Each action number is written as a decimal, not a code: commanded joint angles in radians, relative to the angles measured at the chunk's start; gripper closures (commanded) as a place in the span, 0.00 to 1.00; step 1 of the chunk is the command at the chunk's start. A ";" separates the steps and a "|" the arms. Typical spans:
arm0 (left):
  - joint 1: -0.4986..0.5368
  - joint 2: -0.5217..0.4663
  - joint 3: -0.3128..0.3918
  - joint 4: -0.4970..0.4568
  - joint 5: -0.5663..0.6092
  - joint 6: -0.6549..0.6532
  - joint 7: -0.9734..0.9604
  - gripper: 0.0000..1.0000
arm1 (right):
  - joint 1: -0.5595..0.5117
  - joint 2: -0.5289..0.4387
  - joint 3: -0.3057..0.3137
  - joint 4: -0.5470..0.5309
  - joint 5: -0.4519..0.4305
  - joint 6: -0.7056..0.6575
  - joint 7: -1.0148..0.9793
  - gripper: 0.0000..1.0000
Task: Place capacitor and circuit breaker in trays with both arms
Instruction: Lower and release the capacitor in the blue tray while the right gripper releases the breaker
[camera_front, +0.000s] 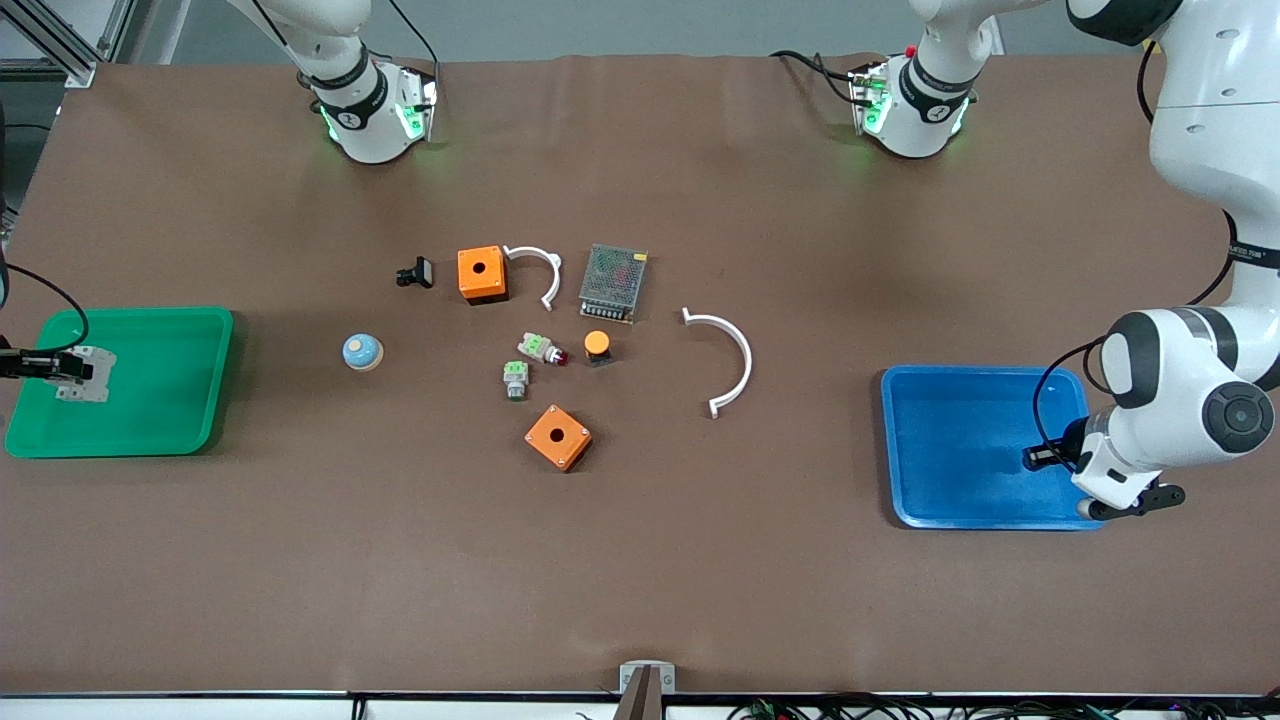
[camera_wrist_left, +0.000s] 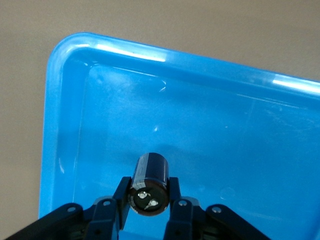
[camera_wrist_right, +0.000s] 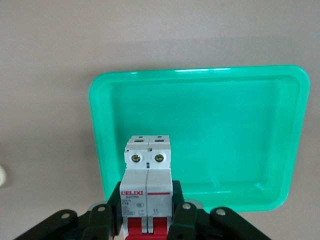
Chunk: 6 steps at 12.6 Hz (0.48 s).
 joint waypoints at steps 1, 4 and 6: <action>0.012 0.009 -0.011 -0.007 0.019 0.023 0.013 0.90 | -0.063 0.002 0.023 -0.063 -0.017 0.089 -0.054 0.76; 0.013 0.026 -0.011 -0.010 0.024 0.058 0.015 0.70 | -0.110 0.065 0.023 -0.065 -0.016 0.153 -0.125 0.76; 0.024 0.032 -0.011 -0.013 0.024 0.074 0.015 0.50 | -0.124 0.093 0.023 -0.065 -0.016 0.180 -0.140 0.76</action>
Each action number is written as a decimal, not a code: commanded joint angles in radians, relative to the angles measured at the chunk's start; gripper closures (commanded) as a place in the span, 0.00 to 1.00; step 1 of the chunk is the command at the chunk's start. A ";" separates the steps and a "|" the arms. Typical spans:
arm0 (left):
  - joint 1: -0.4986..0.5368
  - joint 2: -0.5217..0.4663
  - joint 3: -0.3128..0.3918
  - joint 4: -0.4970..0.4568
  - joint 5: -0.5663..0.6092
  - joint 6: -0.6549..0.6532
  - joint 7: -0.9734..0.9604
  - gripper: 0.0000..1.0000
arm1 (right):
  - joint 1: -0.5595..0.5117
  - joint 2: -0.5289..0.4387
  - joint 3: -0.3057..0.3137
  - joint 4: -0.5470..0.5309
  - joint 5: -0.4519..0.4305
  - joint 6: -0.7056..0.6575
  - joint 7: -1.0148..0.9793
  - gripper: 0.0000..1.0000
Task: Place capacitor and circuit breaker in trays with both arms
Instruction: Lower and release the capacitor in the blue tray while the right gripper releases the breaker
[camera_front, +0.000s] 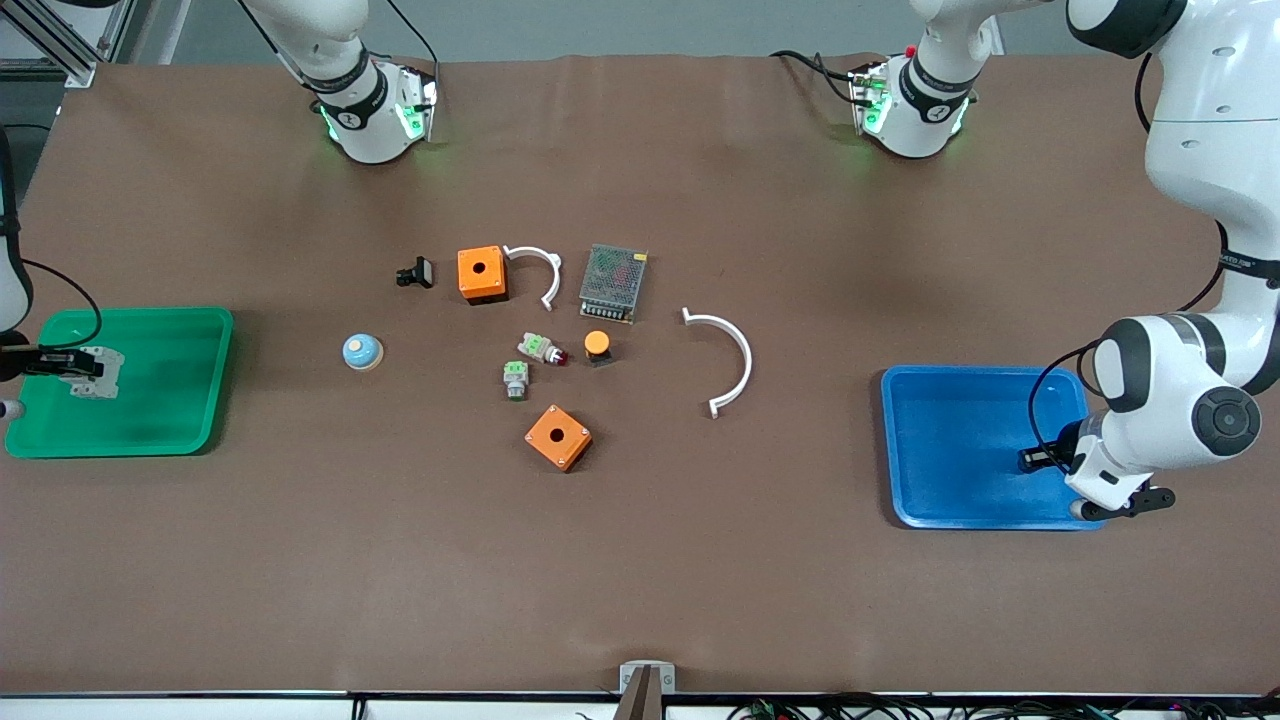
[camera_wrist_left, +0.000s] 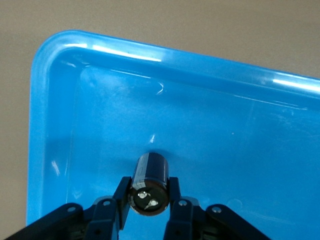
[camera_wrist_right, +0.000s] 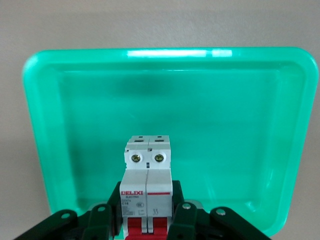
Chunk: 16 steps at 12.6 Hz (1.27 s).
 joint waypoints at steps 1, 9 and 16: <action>0.022 -0.001 -0.011 -0.010 0.023 0.023 0.009 0.03 | -0.039 0.031 0.024 0.006 -0.016 0.041 -0.022 0.76; 0.017 -0.285 -0.064 0.036 0.021 -0.178 0.159 0.00 | -0.065 0.092 0.024 -0.024 -0.005 0.121 -0.038 0.74; 0.012 -0.518 -0.094 0.191 -0.118 -0.607 0.231 0.00 | -0.045 -0.013 0.027 0.014 -0.008 -0.042 -0.027 0.00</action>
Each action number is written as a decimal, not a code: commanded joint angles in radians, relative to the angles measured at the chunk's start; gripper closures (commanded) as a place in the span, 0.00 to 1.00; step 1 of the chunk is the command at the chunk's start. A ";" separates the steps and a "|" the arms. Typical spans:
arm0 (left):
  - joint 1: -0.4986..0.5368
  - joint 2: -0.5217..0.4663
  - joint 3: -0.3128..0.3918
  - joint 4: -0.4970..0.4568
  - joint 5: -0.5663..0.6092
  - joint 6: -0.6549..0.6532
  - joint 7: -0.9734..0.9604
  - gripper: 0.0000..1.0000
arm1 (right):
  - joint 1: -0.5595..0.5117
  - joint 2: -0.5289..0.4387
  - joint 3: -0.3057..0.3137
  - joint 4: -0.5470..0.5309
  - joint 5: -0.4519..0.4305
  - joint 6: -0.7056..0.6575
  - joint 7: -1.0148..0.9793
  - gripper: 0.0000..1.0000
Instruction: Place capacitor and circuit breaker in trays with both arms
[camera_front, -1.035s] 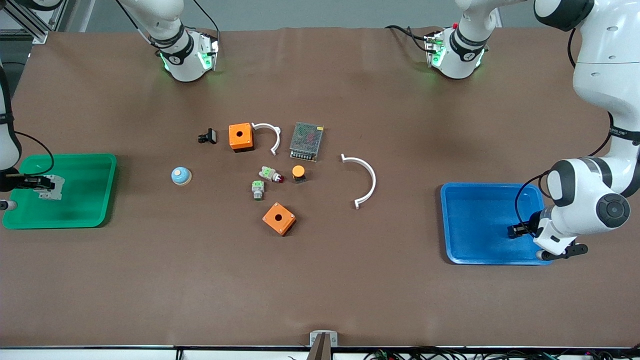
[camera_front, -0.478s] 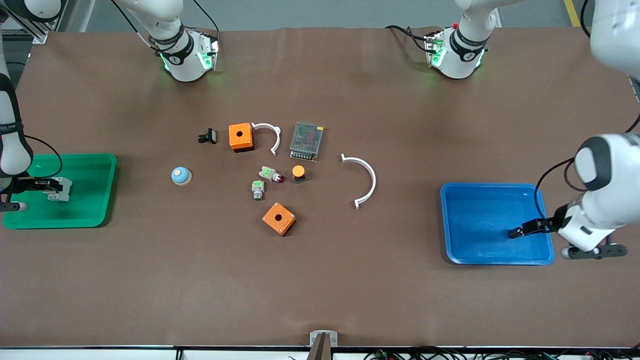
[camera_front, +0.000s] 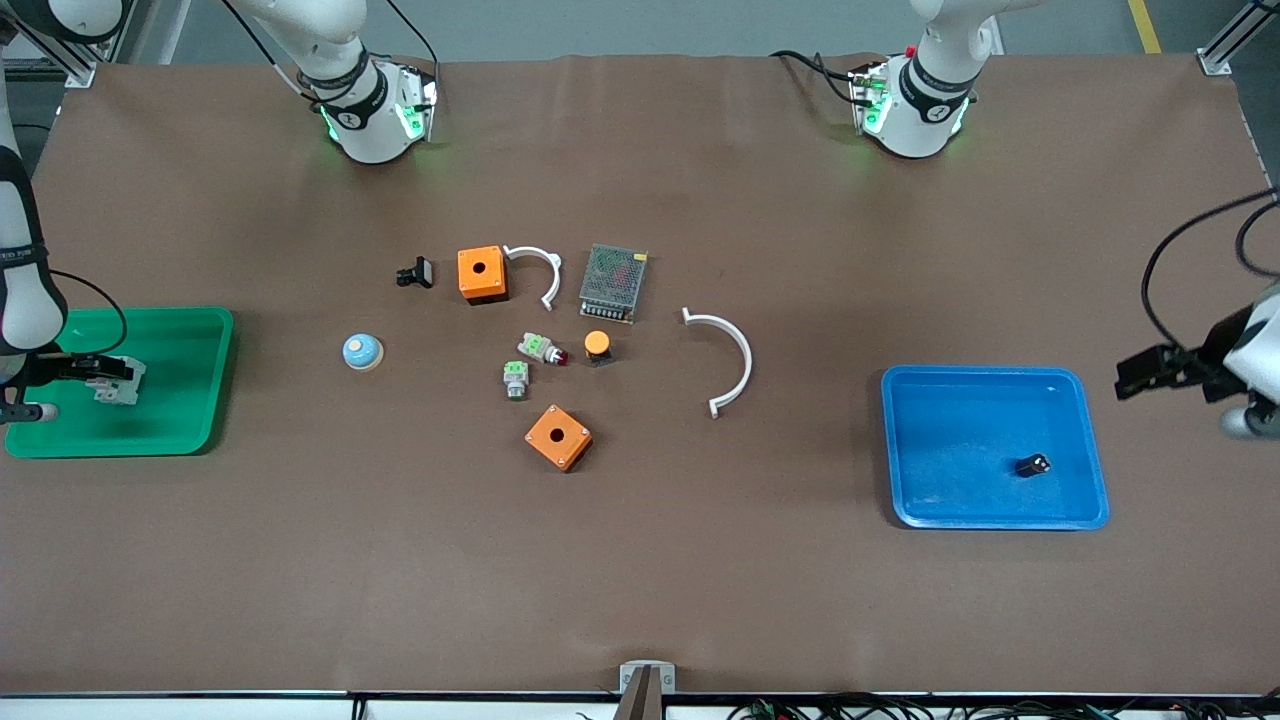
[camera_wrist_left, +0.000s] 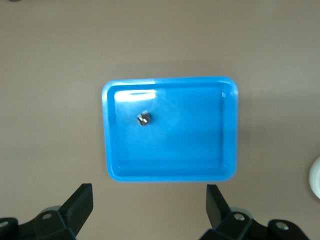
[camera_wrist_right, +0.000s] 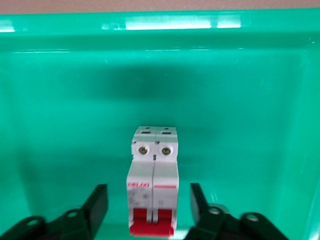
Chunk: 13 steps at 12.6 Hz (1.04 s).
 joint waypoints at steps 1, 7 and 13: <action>0.004 -0.082 -0.006 0.019 -0.029 -0.106 0.010 0.00 | 0.017 -0.141 0.019 0.045 -0.008 -0.184 0.002 0.01; -0.177 -0.206 0.123 -0.027 -0.031 -0.263 -0.052 0.00 | 0.181 -0.435 0.025 0.006 0.003 -0.527 0.229 0.02; -0.217 -0.367 0.130 -0.225 -0.034 -0.198 -0.086 0.00 | 0.384 -0.598 0.023 -0.146 0.076 -0.512 0.465 0.02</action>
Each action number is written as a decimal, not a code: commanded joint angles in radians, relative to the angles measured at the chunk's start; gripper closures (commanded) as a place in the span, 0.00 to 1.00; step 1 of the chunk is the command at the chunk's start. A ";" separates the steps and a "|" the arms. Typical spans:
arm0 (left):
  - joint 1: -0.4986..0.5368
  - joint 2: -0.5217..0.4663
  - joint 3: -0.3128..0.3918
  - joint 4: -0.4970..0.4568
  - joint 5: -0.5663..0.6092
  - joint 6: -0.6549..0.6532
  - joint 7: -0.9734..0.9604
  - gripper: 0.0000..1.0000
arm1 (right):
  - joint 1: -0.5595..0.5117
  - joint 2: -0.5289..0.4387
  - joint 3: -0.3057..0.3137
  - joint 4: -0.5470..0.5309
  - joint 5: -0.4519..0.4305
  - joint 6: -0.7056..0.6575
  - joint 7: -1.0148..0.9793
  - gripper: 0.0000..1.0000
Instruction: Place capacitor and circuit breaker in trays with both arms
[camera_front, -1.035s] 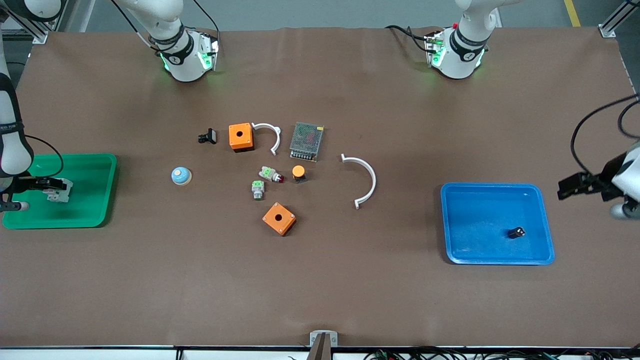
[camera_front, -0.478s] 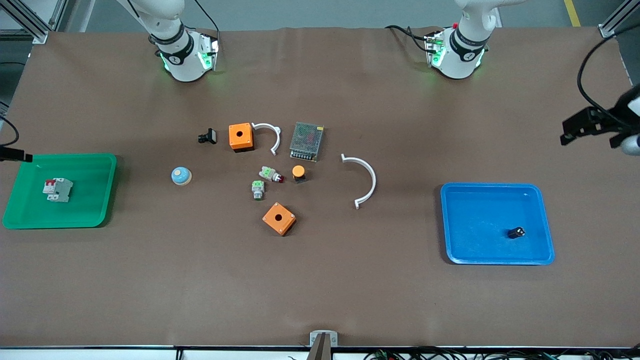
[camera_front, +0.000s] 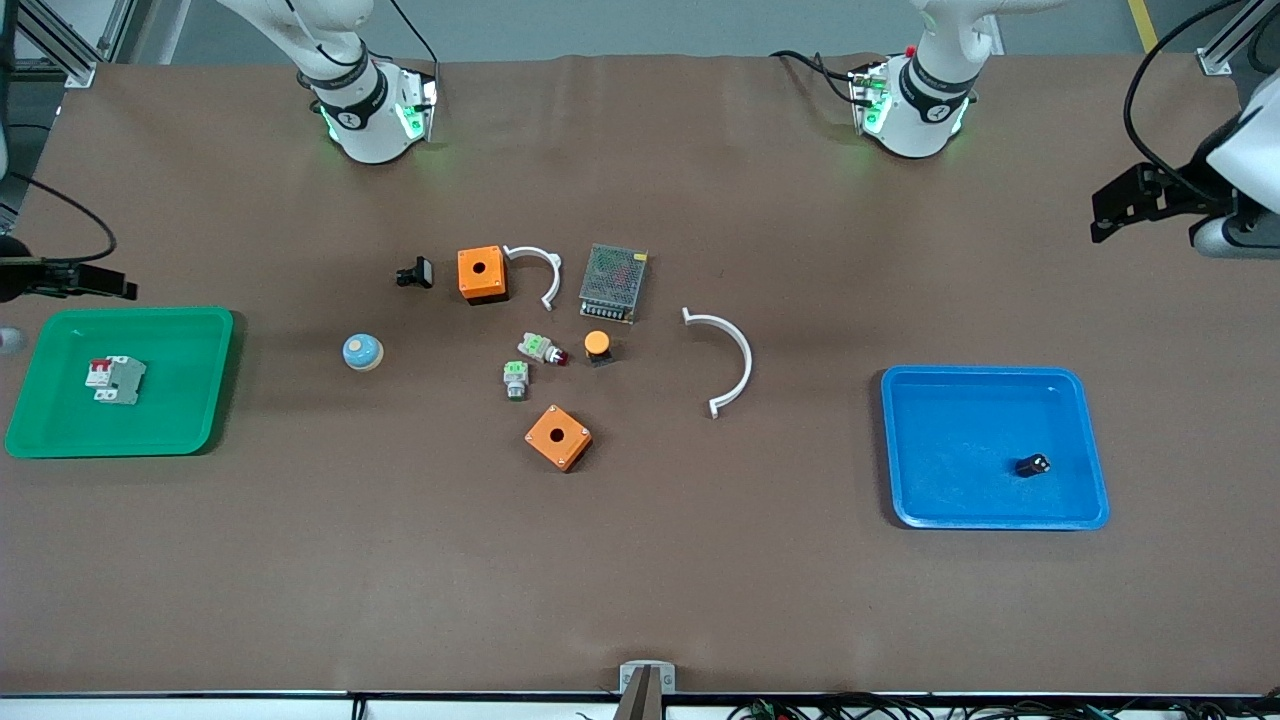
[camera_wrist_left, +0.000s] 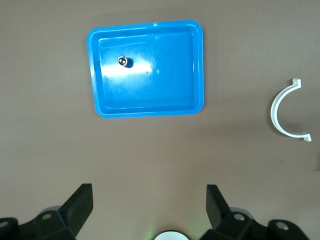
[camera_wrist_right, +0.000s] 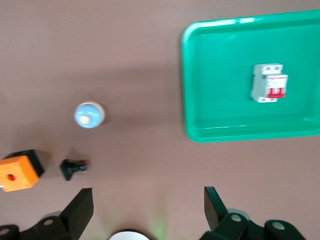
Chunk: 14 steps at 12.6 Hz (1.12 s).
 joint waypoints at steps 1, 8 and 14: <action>-0.015 -0.093 0.012 -0.125 -0.015 0.061 -0.032 0.00 | 0.097 -0.080 -0.009 -0.074 0.017 0.022 0.126 0.02; -0.021 0.000 0.012 -0.012 -0.023 0.064 -0.039 0.00 | 0.171 -0.117 -0.008 -0.024 0.019 0.070 0.168 0.01; -0.022 0.010 0.012 0.002 -0.051 0.061 -0.039 0.00 | 0.171 -0.070 -0.011 0.177 0.004 -0.002 0.157 0.00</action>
